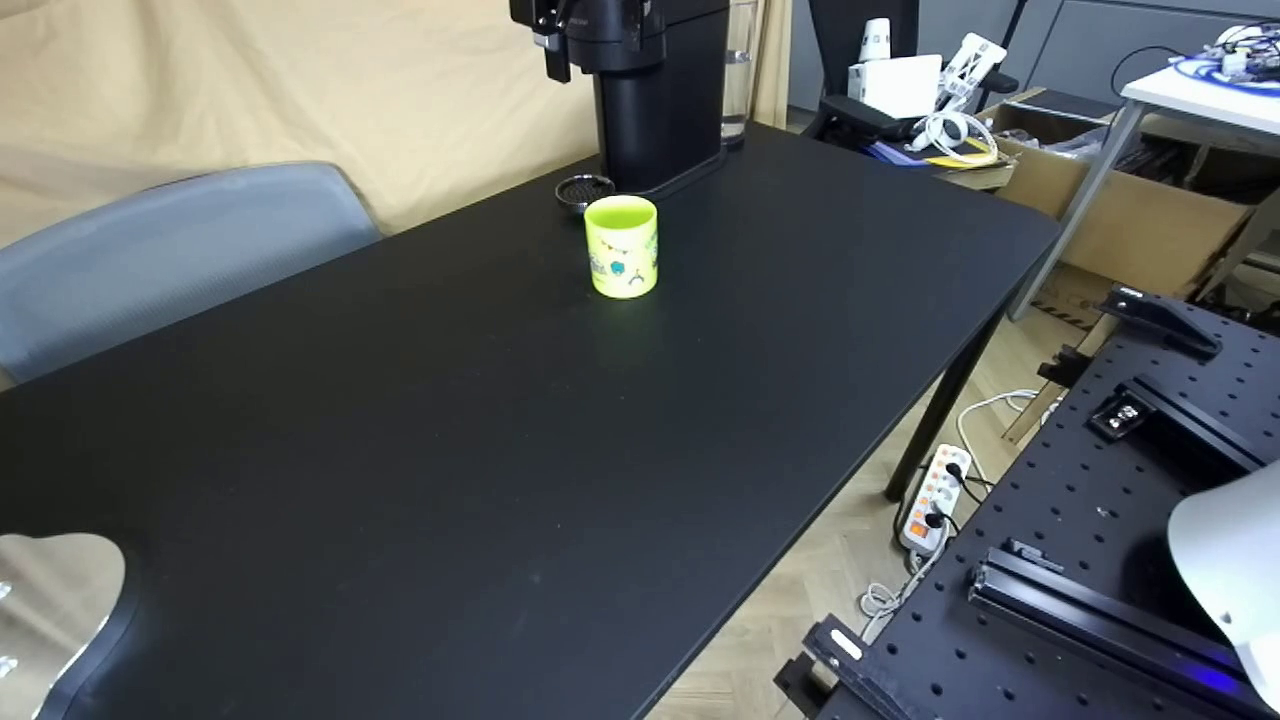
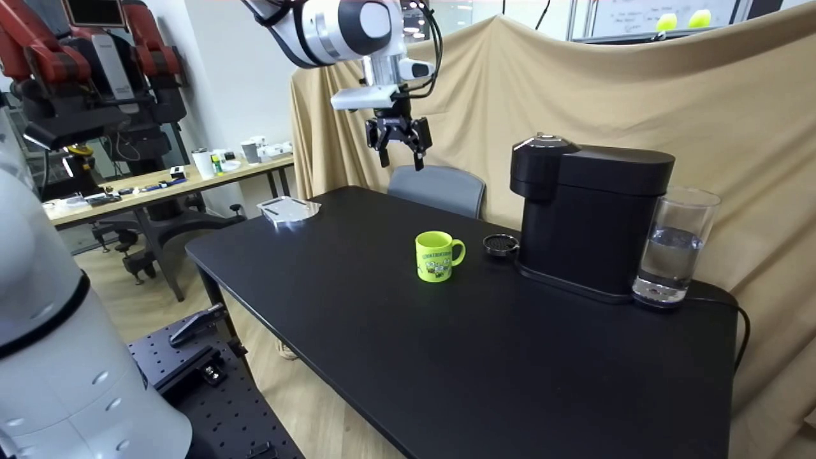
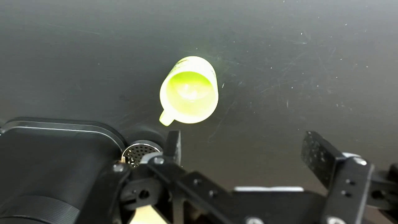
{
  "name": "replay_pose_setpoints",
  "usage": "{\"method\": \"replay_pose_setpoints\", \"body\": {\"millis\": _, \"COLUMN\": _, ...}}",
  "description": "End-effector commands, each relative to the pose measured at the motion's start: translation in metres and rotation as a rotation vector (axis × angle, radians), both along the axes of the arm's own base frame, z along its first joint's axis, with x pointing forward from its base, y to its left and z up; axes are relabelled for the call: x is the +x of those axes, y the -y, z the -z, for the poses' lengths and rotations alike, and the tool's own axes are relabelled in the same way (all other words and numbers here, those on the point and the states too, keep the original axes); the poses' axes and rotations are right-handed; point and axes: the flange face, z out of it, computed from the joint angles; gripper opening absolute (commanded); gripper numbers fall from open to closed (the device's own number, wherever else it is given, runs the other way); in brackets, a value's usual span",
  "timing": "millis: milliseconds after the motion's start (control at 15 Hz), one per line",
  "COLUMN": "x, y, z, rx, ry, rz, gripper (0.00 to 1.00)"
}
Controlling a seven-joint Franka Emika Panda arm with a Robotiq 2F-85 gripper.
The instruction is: Move the cup slightly backward to the left
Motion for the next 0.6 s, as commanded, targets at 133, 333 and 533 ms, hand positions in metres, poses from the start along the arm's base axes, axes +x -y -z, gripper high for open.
{"method": "replay_pose_setpoints", "body": {"millis": 133, "x": 0.001, "y": 0.001, "z": -0.004, "rx": -0.011, "ry": 0.004, "rz": 0.001, "gripper": 1.00}}
{"method": "replay_pose_setpoints", "body": {"millis": 333, "x": 0.016, "y": 0.007, "z": 0.025, "rx": -0.014, "ry": -0.036, "rz": 0.019, "gripper": 1.00}}
{"method": "replay_pose_setpoints", "body": {"millis": 533, "x": 0.029, "y": 0.012, "z": 0.067, "rx": -0.010, "ry": -0.052, "rz": 0.021, "gripper": 1.00}}
